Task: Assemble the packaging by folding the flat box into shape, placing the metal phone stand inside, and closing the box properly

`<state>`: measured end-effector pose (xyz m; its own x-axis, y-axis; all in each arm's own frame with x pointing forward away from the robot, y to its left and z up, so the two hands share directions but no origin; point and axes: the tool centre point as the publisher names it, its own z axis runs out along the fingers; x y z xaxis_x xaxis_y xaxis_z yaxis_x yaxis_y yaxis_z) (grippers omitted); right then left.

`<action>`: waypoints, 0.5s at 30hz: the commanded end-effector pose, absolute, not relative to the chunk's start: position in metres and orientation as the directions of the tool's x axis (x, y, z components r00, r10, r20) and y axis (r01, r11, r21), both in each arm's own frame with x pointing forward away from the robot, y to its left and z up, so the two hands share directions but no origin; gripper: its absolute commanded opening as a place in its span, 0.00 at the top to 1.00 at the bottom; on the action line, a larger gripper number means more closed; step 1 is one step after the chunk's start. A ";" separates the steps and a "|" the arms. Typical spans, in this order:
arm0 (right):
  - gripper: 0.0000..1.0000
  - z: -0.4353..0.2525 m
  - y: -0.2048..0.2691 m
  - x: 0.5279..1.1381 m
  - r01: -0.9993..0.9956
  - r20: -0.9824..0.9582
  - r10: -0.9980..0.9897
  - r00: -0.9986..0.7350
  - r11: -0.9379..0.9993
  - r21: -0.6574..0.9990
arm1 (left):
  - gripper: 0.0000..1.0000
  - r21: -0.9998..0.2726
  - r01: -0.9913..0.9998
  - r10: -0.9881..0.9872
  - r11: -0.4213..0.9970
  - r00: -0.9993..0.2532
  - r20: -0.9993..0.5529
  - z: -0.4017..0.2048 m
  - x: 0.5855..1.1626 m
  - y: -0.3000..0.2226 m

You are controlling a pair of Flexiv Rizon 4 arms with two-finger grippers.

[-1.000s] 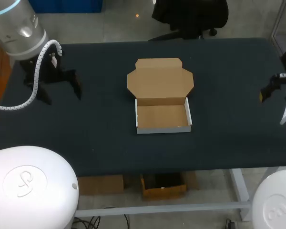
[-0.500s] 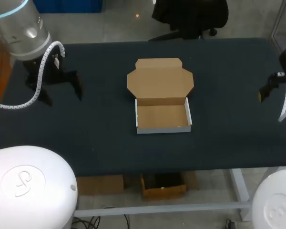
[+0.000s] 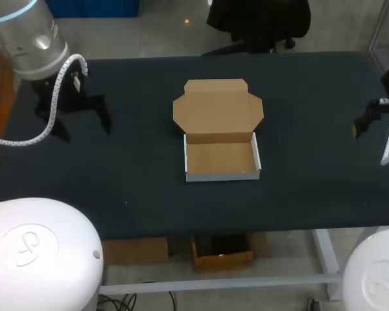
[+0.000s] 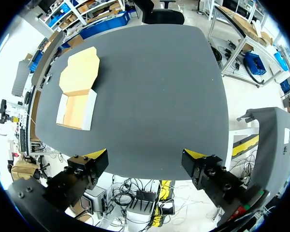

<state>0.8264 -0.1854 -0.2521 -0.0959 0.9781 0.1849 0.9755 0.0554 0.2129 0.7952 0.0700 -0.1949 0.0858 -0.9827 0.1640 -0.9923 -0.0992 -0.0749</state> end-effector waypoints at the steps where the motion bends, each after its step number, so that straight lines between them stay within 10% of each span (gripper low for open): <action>1: 0.00 -0.250 -0.186 0.826 0.976 0.188 0.977 -0.097 0.057 0.208 | 0.00 -0.070 -0.992 -0.983 -0.102 0.089 0.159 -0.195 0.797 0.070; 15: 0.00 -0.250 -0.186 0.826 0.976 0.188 0.977 -0.097 0.057 0.208 | 0.00 -0.049 -0.992 -0.980 -0.113 0.104 0.168 -0.210 0.810 0.081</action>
<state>0.8269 -0.1855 -0.2518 -0.0968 0.9778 0.1861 0.9753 0.0559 0.2136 0.8032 0.0801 -0.2050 0.1023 -0.9804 0.1686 -0.9915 -0.1141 -0.0618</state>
